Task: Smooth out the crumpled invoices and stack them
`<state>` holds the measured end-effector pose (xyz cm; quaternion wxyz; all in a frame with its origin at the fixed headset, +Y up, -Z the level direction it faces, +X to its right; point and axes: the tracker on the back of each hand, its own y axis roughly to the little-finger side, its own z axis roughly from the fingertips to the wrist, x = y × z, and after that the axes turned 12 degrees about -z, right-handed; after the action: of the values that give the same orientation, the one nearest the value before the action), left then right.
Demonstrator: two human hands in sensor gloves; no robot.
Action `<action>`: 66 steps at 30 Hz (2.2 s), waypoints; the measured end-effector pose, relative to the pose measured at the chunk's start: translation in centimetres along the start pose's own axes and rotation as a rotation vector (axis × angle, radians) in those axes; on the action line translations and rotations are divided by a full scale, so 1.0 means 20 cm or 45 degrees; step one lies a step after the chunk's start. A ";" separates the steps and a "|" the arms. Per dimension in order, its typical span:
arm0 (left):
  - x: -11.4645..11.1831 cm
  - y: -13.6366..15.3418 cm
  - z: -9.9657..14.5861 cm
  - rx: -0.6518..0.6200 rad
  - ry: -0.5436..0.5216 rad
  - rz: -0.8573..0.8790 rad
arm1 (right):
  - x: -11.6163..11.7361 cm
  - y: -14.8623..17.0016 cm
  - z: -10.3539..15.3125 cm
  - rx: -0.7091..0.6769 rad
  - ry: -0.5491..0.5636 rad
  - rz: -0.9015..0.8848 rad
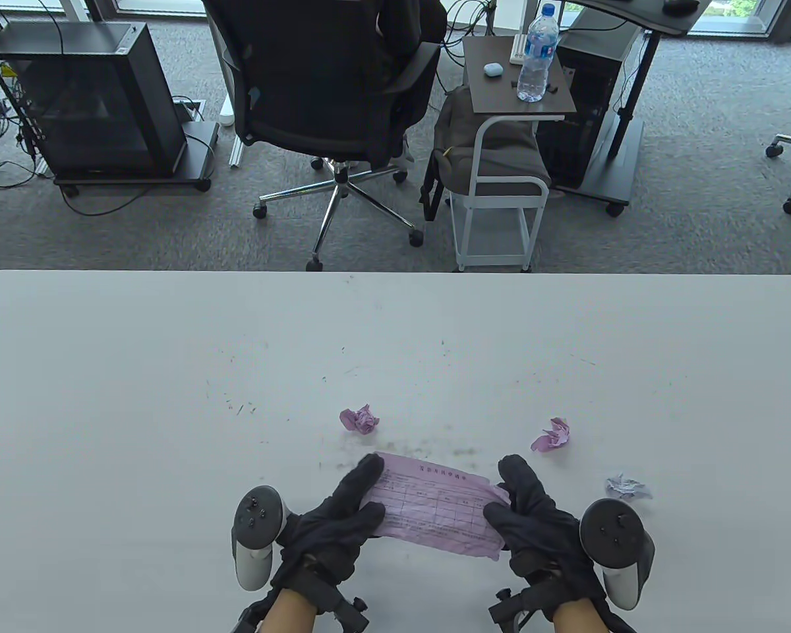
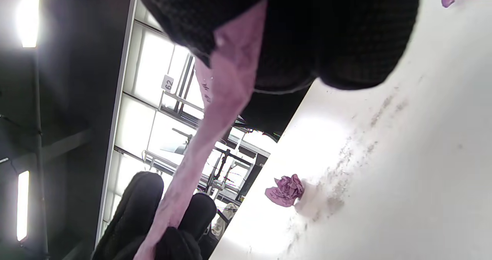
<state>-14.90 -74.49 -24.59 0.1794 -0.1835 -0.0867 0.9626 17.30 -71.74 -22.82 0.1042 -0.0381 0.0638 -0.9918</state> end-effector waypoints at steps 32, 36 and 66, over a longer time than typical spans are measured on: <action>-0.16 0.13 -0.28 0.234 0.444 -1.279 | 0.31 0.23 -0.40 0.290 -0.275 1.106; -0.18 0.16 -0.28 0.307 0.485 -1.344 | 0.34 0.25 -0.44 0.351 -0.307 1.155; -0.03 0.23 -0.24 0.462 0.390 -1.044 | 0.28 -0.13 0.10 -0.050 -0.377 1.314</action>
<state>-14.06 -78.47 -29.89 0.5846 -0.2398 0.0452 0.7738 11.48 -70.67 -20.23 0.5854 -0.1433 0.0772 -0.7942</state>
